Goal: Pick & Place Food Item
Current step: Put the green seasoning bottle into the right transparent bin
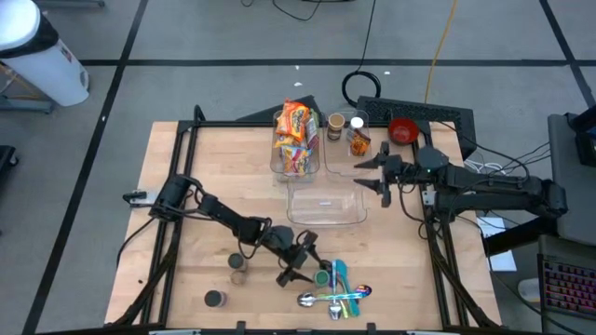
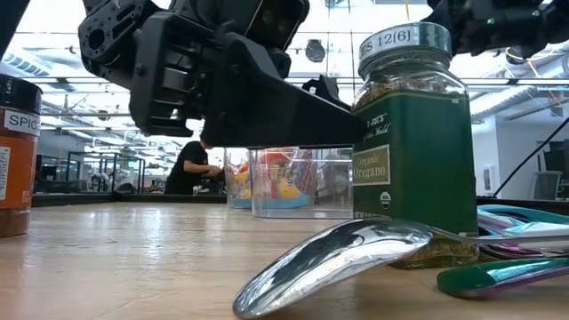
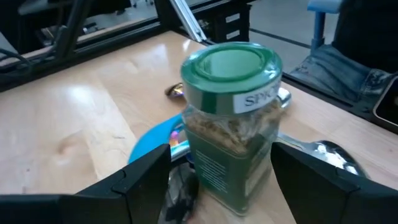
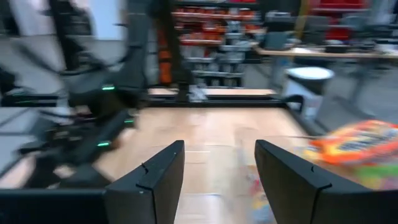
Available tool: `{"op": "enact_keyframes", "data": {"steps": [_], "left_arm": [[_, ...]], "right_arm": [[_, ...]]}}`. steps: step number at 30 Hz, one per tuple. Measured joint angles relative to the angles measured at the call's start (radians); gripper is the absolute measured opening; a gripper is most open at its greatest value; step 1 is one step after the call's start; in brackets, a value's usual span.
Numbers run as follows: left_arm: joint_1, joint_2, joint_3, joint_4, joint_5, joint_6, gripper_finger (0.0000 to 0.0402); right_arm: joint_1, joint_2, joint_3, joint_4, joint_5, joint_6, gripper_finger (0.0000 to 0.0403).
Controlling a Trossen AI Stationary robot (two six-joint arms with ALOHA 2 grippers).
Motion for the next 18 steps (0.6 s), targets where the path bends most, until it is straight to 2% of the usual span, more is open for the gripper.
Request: {"op": "enact_keyframes", "data": {"steps": [7,13,18], "left_arm": [[-0.009,0.0,0.0,-0.023,0.0,-0.037,0.0285],[-0.034,0.0,0.0,-0.02,-0.039,-0.088,0.0285],[-0.049,0.0,0.0,-0.002,-0.134,-0.082,0.0285]], "right_arm": [[0.213,0.005,0.0,-0.006,-0.008,0.039,0.0192],[0.436,0.017,-0.008,-0.029,0.186,0.049,0.0192],[0.524,0.016,-0.009,-0.027,0.281,0.013,0.0192]]}}
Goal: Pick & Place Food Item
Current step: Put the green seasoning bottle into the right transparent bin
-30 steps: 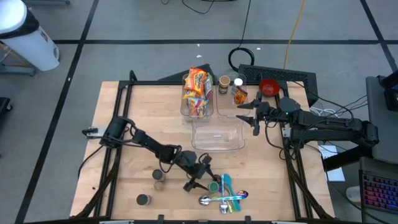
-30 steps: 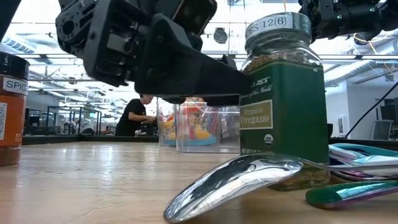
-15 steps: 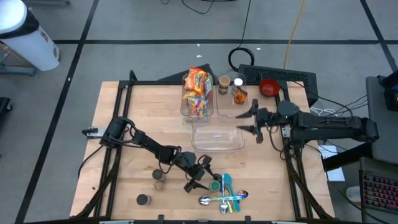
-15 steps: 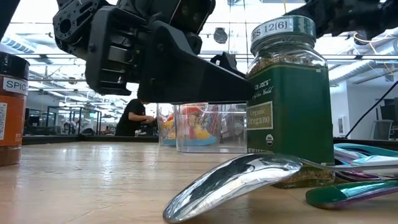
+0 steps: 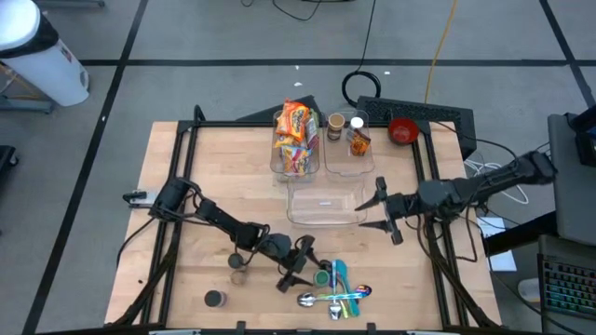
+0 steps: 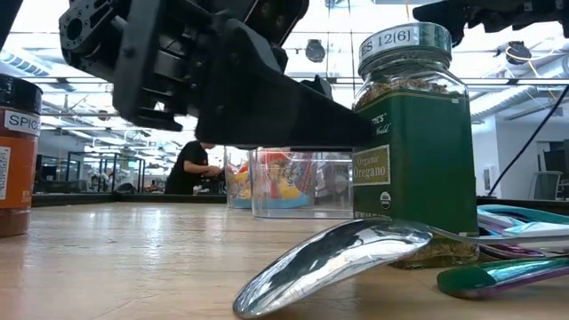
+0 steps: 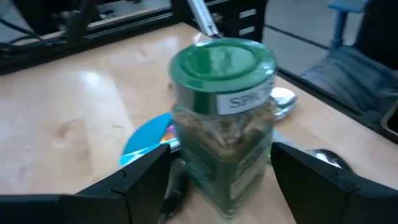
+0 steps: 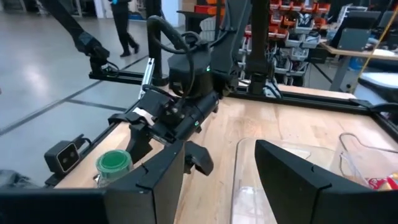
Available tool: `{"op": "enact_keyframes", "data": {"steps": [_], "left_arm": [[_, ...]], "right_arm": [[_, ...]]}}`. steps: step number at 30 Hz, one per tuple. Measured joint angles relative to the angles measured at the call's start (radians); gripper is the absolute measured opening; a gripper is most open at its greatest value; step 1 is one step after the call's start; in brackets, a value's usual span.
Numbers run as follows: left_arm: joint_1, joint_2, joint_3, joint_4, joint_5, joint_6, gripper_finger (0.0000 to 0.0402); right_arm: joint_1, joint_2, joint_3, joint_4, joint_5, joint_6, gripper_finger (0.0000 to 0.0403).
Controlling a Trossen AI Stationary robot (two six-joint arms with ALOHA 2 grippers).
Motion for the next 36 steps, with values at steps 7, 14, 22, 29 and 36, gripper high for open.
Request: {"op": "enact_keyframes", "data": {"steps": [7,14,22,29,36], "left_arm": [[0.001,-0.018,-0.001,0.023,-0.027,-0.132,0.0285],[-0.013,-0.118,-0.001,0.006,-0.039,-0.251,0.0285],[-0.056,-0.123,0.001,-0.032,-0.176,-0.251,0.0285],[-0.071,-0.121,0.0,-0.051,-0.196,-0.276,0.0285],[-0.106,-0.115,0.015,-0.051,-0.225,-0.229,0.0285]], "right_arm": [[0.035,0.0,-0.001,-0.002,0.019,0.009,0.0192],[0.037,0.0,-0.001,-0.008,0.016,-0.006,0.0192],[0.037,0.0,-0.001,-0.007,0.016,-0.041,0.0192],[0.037,0.0,-0.001,0.002,0.016,-0.042,0.0192],[0.037,0.0,-0.001,0.007,0.019,-0.042,0.0192]]}}
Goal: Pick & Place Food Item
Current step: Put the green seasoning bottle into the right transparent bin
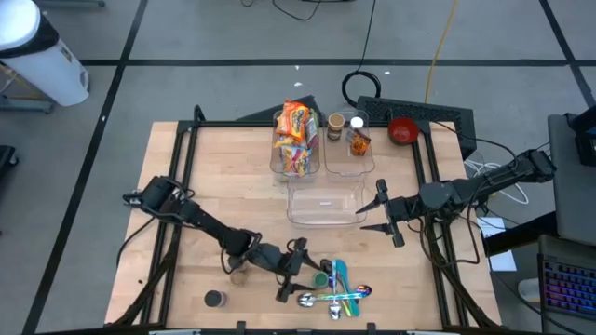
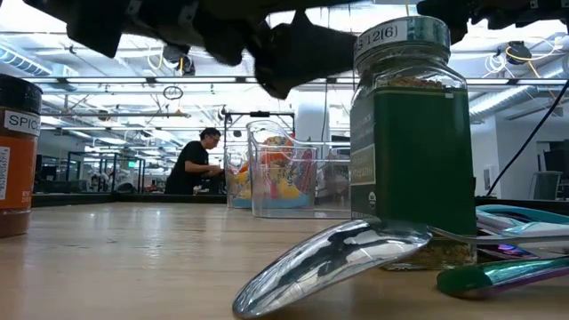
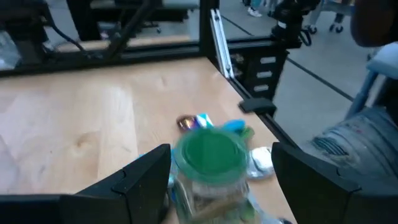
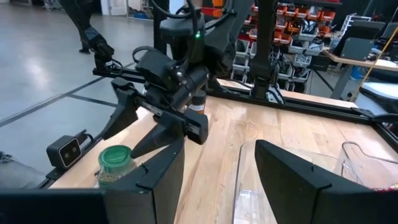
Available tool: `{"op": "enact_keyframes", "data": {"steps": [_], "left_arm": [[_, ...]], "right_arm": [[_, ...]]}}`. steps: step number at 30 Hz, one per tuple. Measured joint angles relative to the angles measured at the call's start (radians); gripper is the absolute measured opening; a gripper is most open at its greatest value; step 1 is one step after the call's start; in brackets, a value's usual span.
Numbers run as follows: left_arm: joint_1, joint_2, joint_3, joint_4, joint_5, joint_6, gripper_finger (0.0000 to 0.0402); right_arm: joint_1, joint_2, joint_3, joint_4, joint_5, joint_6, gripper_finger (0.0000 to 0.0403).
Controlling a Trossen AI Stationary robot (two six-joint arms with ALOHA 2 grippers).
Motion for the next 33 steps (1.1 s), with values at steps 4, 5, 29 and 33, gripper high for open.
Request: {"op": "enact_keyframes", "data": {"steps": [4,5,29,33], "left_arm": [[-0.003,0.045,0.039,0.003,-0.051,0.008,0.0285],[-0.001,0.062,0.049,0.002,-0.052,0.008,0.0285],[0.012,0.072,0.073,-0.032,-0.059,0.05,0.022],[0.012,0.036,0.073,-0.074,-0.082,0.079,0.0211]], "right_arm": [[0.0,0.0,0.0,0.01,0.0,0.0,0.0192],[0.0,0.0,0.0,0.01,0.0,0.0,0.0192],[0.0,0.0,0.0,0.017,-0.003,0.0,0.0192],[0.0,0.0,0.0,0.017,-0.003,0.002,0.0192]]}}
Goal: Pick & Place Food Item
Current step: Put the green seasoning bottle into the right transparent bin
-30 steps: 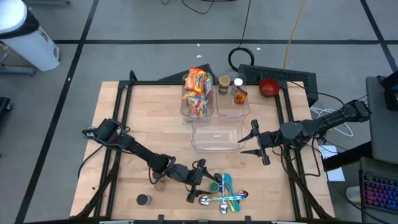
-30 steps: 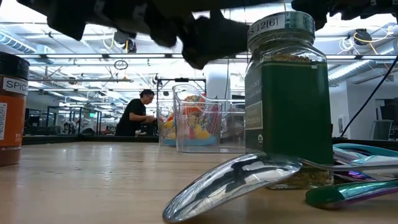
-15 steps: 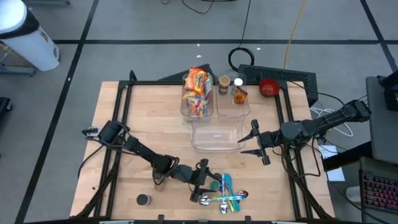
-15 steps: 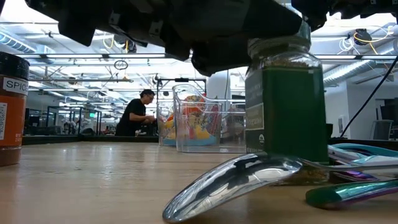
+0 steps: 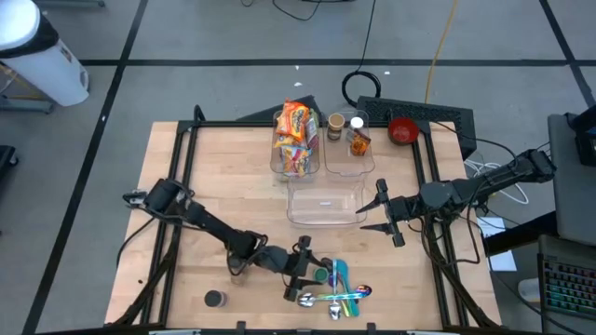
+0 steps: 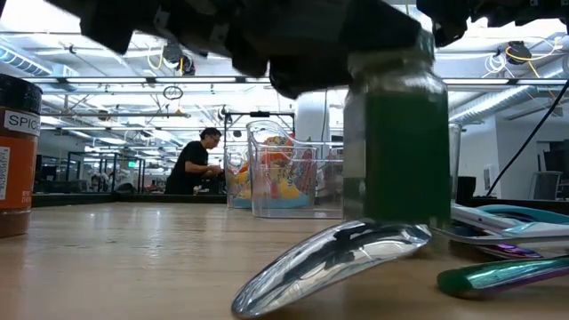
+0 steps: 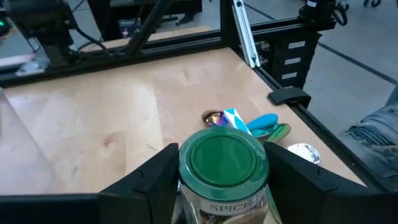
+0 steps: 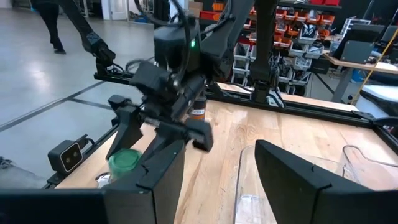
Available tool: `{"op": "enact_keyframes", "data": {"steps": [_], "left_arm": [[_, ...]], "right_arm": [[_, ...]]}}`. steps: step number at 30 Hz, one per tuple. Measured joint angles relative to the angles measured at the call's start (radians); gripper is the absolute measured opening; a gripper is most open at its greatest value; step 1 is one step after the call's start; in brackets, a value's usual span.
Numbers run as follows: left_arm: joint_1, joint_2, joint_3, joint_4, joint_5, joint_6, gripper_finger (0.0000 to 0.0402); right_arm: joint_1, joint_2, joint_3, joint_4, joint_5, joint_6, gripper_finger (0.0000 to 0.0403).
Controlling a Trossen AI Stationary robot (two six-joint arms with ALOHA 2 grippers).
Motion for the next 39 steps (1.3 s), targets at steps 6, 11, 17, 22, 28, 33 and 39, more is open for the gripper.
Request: {"op": "enact_keyframes", "data": {"steps": [6,11,17,22,28,33,39], "left_arm": [[0.01,-0.129,0.0,-0.12,-0.021,-0.003,0.0211],[0.025,-0.243,0.0,-0.158,-0.08,-0.014,0.0211],[0.05,-0.347,0.0,-0.191,-0.091,0.016,0.0211],[0.069,-0.372,0.0,-0.221,-0.091,0.049,0.0211],[0.087,-0.375,-0.001,-0.249,-0.086,0.052,0.0211],[0.099,-0.375,-0.001,-0.249,-0.081,0.052,0.0211],[0.103,-0.375,0.0,-0.247,-0.081,0.053,0.0211]], "right_arm": [[0.0,0.001,0.0,0.0,0.0,0.027,0.0192],[0.0,0.059,0.0,0.083,0.004,0.09,0.0192],[0.0,0.23,0.0,0.273,0.0,0.122,0.0192],[0.002,0.394,0.0,0.406,-0.001,0.05,0.0208],[0.003,0.542,0.005,0.552,-0.002,0.092,0.0297],[0.0,0.634,0.044,0.594,0.002,0.103,0.0368],[-0.005,0.714,0.113,0.612,-0.003,0.097,0.0369]]}}
